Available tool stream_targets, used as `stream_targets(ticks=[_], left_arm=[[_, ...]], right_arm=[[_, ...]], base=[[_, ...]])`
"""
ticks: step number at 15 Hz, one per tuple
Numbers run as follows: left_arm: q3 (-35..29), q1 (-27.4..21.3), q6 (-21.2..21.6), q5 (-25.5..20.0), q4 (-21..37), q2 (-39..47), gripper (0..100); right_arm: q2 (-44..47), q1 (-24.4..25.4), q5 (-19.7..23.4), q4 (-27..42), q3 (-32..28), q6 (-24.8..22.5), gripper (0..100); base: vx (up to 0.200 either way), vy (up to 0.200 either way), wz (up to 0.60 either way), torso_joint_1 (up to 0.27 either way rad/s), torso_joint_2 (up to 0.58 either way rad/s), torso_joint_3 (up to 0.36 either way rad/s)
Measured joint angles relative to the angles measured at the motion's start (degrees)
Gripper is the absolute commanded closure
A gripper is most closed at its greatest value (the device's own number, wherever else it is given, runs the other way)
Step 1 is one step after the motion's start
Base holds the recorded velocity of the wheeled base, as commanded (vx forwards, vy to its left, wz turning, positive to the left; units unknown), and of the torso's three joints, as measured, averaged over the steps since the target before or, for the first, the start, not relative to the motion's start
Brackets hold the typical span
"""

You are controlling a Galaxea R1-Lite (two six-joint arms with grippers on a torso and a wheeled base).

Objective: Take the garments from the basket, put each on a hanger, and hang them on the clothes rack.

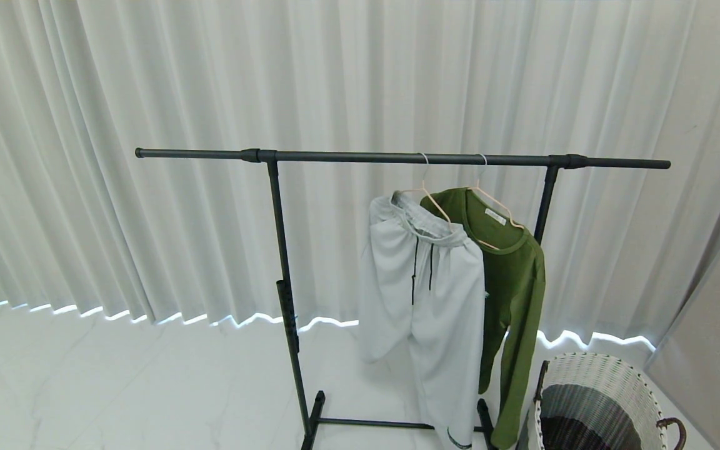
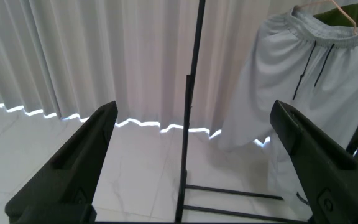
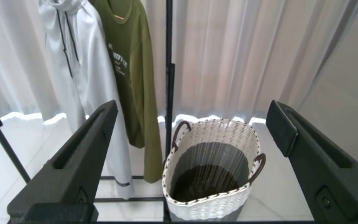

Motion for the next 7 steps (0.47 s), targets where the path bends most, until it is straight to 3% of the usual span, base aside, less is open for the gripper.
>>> stream_targets(ticks=[7], left_arm=[[0.0, 0.0, 0.0, 0.0, 0.0, 0.0, 0]], right_arm=[[0.0, 0.0, 0.0, 0.0, 0.0, 0.0, 0]], base=[[0.000, 0.000, 0.00, 0.000, 0.00, 0.000]])
